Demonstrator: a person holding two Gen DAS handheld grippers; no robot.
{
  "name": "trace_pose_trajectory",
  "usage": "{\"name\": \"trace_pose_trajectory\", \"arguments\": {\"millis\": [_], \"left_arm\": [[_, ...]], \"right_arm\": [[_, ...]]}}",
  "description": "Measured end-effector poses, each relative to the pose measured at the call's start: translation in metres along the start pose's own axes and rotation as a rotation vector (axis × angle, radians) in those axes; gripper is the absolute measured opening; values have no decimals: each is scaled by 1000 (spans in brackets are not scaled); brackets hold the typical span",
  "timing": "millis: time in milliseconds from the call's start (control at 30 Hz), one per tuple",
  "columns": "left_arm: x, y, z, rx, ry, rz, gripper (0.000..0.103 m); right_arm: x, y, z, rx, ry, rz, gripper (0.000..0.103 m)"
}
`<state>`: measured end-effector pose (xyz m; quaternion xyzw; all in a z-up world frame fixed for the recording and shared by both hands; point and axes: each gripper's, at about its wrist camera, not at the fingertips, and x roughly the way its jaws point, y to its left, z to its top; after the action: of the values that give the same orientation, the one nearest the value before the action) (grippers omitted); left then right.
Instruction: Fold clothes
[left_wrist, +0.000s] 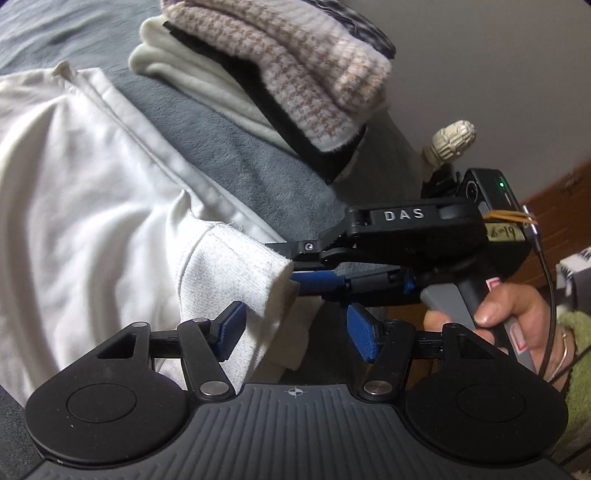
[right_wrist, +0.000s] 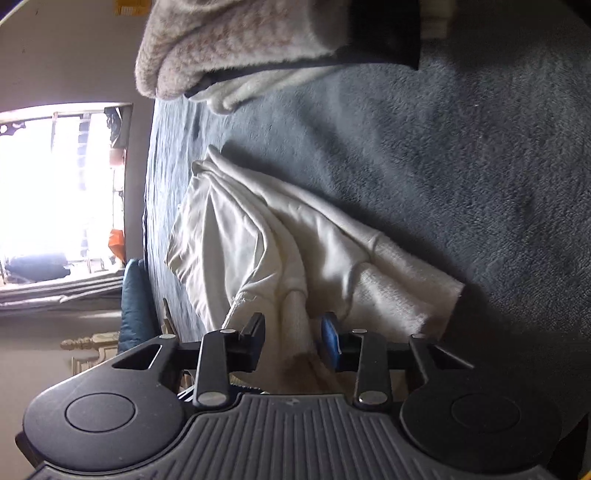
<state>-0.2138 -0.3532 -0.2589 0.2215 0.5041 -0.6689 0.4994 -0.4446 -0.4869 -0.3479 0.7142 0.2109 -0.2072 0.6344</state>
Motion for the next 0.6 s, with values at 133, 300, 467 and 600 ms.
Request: {"name": "trace_pose_trajectory", "arguments": {"millis": [133,300,467,600], "left_arm": [[-7,0,-5,19,-23,71,61],[-2,4,-4,-5,-48,113,56],[5,4,-2,-19,-52,120,26],[12,1,-3,0,-47,109,7]], "right_arm": [[-3,-9,-1,35,-3,18,32],[6,-3,-8,-10,16,1,32],[4,6,-4,-87,-6,-61,6],[1,6,1,-91,-13,-64,6]]}}
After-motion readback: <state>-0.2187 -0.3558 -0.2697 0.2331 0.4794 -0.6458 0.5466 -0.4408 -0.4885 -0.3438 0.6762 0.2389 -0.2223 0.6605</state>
